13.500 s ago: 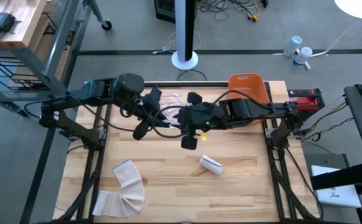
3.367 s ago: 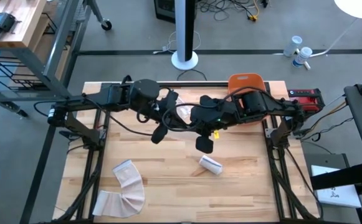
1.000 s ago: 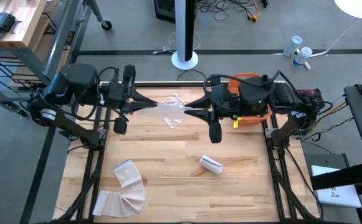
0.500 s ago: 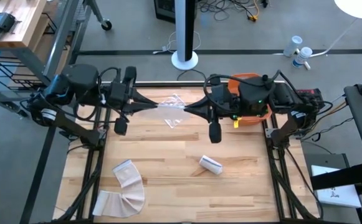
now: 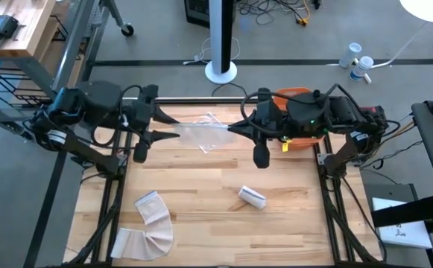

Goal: Roll bandage
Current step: Open the transparent zip bag

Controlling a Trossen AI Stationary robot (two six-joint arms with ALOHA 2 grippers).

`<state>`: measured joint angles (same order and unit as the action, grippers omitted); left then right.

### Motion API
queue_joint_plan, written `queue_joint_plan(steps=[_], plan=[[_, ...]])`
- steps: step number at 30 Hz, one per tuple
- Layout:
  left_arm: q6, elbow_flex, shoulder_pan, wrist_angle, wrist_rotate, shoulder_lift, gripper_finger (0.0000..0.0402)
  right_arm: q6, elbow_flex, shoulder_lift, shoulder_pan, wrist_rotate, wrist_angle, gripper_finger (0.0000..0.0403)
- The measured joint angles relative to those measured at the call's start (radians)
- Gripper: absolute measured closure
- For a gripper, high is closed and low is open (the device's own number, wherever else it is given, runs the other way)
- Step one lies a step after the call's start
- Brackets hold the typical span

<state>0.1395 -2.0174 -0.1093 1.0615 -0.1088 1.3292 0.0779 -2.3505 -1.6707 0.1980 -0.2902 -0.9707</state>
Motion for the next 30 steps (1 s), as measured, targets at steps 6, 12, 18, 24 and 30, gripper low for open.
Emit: queue_joint_plan(steps=[6, 12, 18, 24, 30], plan=[[0.0, 0.001, 0.0, 0.029, -0.014, -0.001, 0.0269, 0.014, 0.0, 0.0, 0.001, 0.001, -0.011, 0.0403], [-0.004, 0.001, 0.0, 0.04, -0.014, -0.001, 0.0329, 0.026, 0.0, 0.0, 0.001, 0.001, -0.027, 0.0403], [-0.015, 0.008, 0.0, 0.045, -0.013, 0.015, 0.0393, 0.024, 0.003, -0.002, 0.0, 0.001, -0.03, 0.0403], [-0.021, 0.017, 0.0, 0.02, -0.038, 0.061, 0.04, 0.002, 0.005, -0.038, -0.001, 0.001, -0.02, 0.0403], [-0.01, 0.017, -0.001, 0.052, -0.094, 0.108, 0.0401, 0.036, 0.006, -0.06, -0.002, 0.001, -0.049, 0.0403]])
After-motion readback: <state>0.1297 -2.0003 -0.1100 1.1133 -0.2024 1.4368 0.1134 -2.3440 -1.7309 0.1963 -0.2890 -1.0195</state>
